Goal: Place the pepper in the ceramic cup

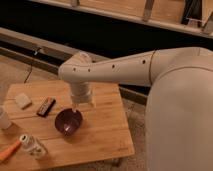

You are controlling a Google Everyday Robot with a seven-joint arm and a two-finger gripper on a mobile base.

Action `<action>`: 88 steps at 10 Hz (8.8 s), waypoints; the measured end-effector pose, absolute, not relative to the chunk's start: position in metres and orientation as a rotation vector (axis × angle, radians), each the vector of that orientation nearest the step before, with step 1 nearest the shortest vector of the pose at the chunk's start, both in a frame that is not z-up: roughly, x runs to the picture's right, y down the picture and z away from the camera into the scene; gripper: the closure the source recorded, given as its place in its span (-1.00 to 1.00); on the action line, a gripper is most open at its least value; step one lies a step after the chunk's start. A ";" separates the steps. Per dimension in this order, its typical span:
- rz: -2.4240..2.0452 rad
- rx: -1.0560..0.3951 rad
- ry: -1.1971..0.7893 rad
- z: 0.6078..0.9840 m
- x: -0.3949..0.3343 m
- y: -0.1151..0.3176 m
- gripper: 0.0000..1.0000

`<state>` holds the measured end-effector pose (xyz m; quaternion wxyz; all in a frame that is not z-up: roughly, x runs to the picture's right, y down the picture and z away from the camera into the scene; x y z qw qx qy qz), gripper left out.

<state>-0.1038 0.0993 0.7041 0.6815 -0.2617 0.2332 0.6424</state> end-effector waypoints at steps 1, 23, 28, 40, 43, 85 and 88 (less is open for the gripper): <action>1.441 -0.587 0.523 0.704 -0.104 0.099 -0.30; 1.442 -0.586 0.521 0.703 -0.104 0.098 -0.30; 1.442 -0.586 0.521 0.703 -0.104 0.098 -0.30; 1.428 -0.580 0.511 0.701 -0.104 0.097 -0.30; 1.277 -0.561 0.424 0.678 -0.130 0.087 -0.30; 0.017 -0.498 -0.026 0.695 -0.457 0.239 -0.30; 0.013 -0.493 -0.022 0.698 -0.456 0.238 -0.30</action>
